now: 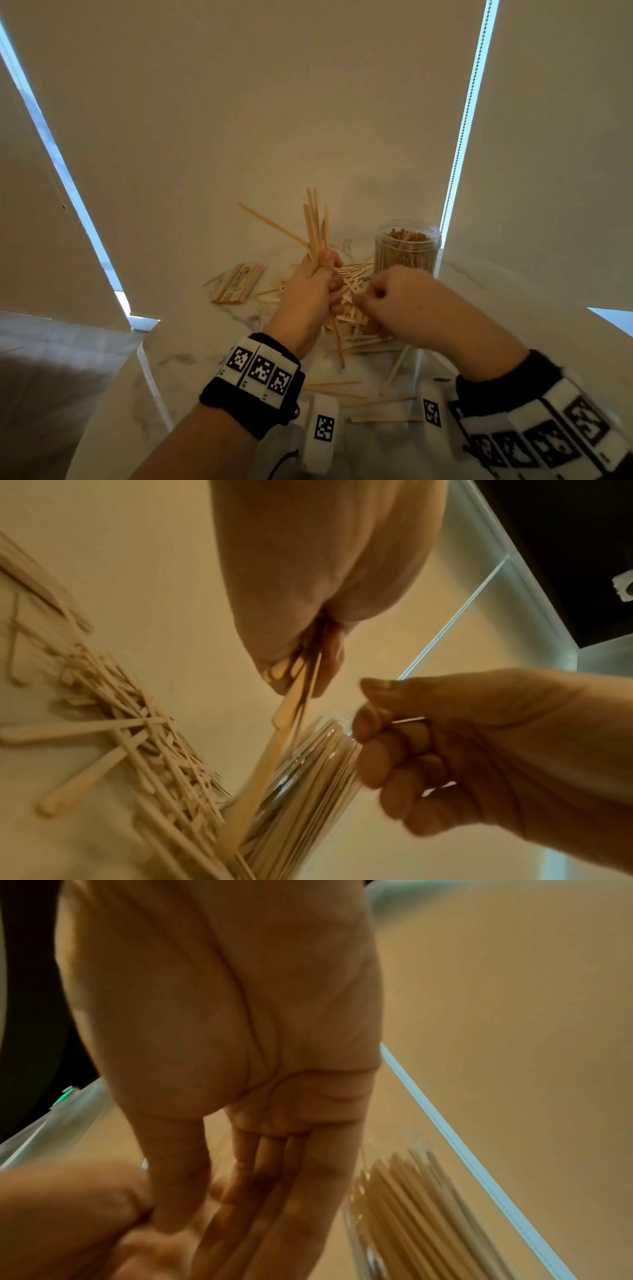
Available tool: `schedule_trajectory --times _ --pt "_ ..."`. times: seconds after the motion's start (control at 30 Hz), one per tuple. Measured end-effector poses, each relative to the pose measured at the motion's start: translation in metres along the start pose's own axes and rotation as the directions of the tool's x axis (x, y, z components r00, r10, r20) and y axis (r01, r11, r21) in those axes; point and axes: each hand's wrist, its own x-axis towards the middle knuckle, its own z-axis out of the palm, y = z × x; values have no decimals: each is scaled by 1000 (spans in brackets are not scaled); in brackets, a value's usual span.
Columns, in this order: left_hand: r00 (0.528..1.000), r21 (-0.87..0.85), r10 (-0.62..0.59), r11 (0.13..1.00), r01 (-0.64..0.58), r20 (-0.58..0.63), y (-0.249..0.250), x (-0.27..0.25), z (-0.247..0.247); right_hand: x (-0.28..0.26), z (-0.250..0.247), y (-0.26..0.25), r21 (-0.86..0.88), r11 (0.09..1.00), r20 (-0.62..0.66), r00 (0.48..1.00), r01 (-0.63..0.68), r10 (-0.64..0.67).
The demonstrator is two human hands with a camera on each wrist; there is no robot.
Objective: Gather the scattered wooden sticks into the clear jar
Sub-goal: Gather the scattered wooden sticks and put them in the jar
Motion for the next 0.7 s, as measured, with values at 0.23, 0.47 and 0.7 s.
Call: schedule_trajectory --times 0.23,0.47,0.7 --pt "854 53 -227 972 229 469 2 -25 25 6 -17 6 597 801 -224 968 45 113" --pt "859 42 -220 973 226 463 6 -28 24 -3 -26 7 827 544 -133 990 141 -54" --pt "876 132 -166 984 118 453 4 -31 26 -6 -34 1 469 807 -372 909 360 -189"
